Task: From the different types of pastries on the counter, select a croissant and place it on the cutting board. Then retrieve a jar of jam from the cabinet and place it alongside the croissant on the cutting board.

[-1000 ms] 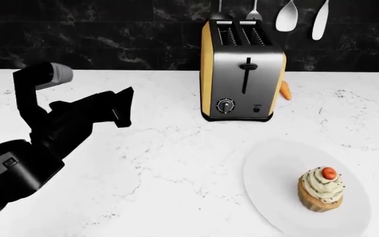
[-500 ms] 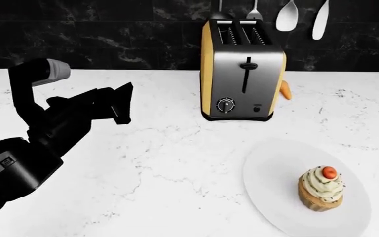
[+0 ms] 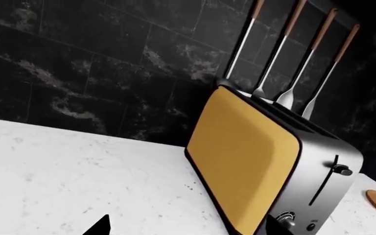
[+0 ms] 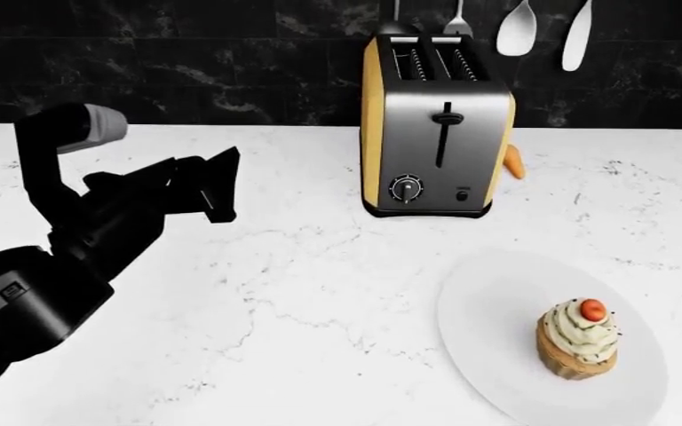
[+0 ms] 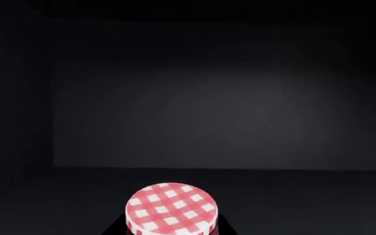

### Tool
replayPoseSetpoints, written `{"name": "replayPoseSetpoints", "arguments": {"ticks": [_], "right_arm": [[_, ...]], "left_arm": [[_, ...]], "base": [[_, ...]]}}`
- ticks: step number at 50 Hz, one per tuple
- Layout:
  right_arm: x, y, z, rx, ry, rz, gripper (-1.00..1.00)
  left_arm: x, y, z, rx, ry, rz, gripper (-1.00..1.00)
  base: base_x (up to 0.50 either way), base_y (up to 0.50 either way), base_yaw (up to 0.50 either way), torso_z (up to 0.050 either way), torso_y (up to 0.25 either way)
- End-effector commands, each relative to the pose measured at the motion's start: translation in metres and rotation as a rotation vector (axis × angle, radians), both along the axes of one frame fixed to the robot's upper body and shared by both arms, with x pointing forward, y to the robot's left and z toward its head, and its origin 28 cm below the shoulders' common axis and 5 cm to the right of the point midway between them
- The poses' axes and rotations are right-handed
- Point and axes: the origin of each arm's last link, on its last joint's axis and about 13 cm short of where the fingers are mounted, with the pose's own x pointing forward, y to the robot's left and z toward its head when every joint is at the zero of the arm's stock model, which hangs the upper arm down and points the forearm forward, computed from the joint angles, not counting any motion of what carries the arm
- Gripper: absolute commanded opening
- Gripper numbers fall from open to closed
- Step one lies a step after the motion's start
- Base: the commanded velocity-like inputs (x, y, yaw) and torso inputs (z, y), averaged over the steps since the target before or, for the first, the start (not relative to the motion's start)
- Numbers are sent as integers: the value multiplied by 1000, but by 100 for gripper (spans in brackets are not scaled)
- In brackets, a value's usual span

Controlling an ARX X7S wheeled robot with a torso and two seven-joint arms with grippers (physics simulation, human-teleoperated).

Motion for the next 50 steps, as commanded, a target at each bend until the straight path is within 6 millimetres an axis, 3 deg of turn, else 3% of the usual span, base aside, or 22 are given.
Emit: {"name": "replayPoseSetpoints", "arguments": {"ticks": [1, 16, 31, 41, 50], "right_arm": [[-25, 8, 18, -68, -35, -89, -100], [-60, 16, 36, -44, -189, -157, -100], [-112, 30, 36, -119, -230, -48, -100], [-152, 30, 26, -181, -322, -22, -100], [-169, 5, 1, -228, -350, -4, -100]], "left_arm": [[-1, 0, 2, -3, -4, -1, 100], [-1, 1, 1, -1, -4, 3, 100], [0, -2, -2, 0, 7, -2, 100], [-1, -4, -3, 6, 7, -4, 100], [-1, -4, -4, 9, 11, -3, 100]], "base": [[0, 0, 0, 0, 0], [0, 0, 0, 0, 0], [0, 0, 0, 0, 0], [0, 0, 0, 0, 0], [0, 0, 0, 0, 0]]}}
